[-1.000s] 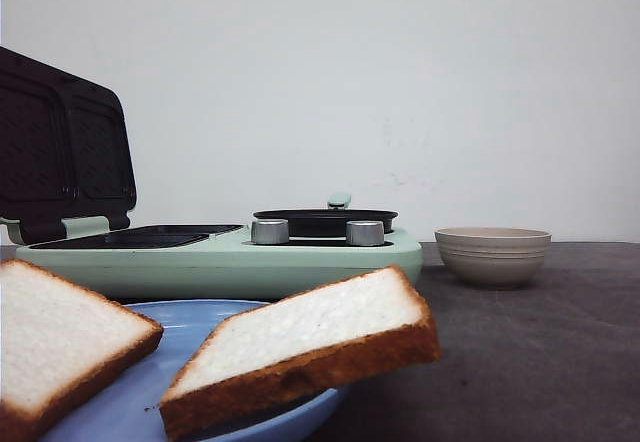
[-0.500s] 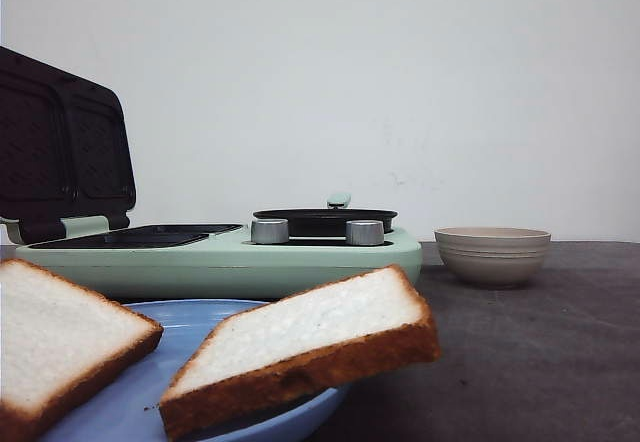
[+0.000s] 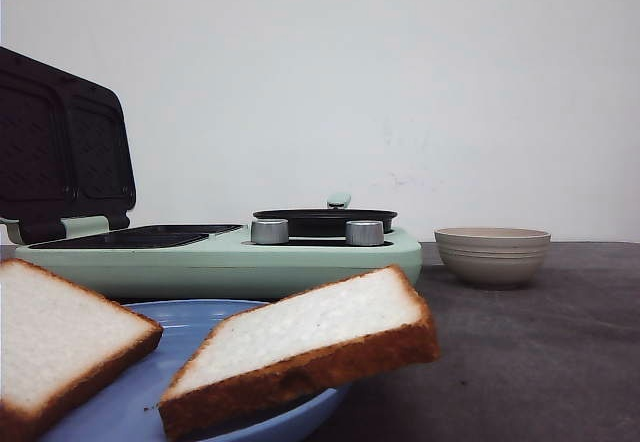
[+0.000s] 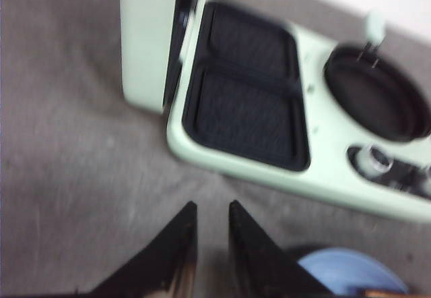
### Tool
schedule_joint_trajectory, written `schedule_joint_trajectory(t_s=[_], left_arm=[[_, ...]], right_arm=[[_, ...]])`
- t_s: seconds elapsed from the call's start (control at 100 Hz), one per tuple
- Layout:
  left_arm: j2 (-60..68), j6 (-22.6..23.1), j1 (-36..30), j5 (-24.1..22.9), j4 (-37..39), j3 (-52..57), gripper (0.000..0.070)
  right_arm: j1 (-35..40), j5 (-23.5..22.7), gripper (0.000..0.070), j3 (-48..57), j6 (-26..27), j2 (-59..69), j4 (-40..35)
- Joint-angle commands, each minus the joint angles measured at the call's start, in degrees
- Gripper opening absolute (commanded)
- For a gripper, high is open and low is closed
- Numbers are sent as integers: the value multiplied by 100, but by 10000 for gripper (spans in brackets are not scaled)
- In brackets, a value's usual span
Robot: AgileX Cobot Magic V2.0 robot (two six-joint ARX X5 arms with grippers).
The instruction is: Make breakfast with bread and shrimp
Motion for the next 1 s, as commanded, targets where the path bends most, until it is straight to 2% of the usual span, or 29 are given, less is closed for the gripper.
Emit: schedule_joint_trajectory(t_s=[0.0,0.11,0.2,0.31,0.47,0.53,0.74,0.99], left_arm=[[227,129,-4,170,-229,157,4],[562,129,-4,658,-483,208,6],[802,129,-7,1054,-756,208,15],[1097,133,-15,1285,-1051,208,94],[1497,271,-92,1434,-1399,208,280],[1633,282,-142,1467,-1510,208,320],[1974,323,-378,1626,-1827,208,323],[2332,383,-616,1676,-1790,208,325]], right_arm=[[9,-22,0,111,57,11,13],[9,-33,0,111,42,9,-223],[9,-284,0,111,-13,13,-389],[9,-595,0,111,-166,87,-551],[13,-1064,0,111,-256,199,-625],[13,-1145,0,111,-256,199,-627],[15,-1252,0,111,-240,195,-632],[20,-1434,0,111,-234,195,-636]])
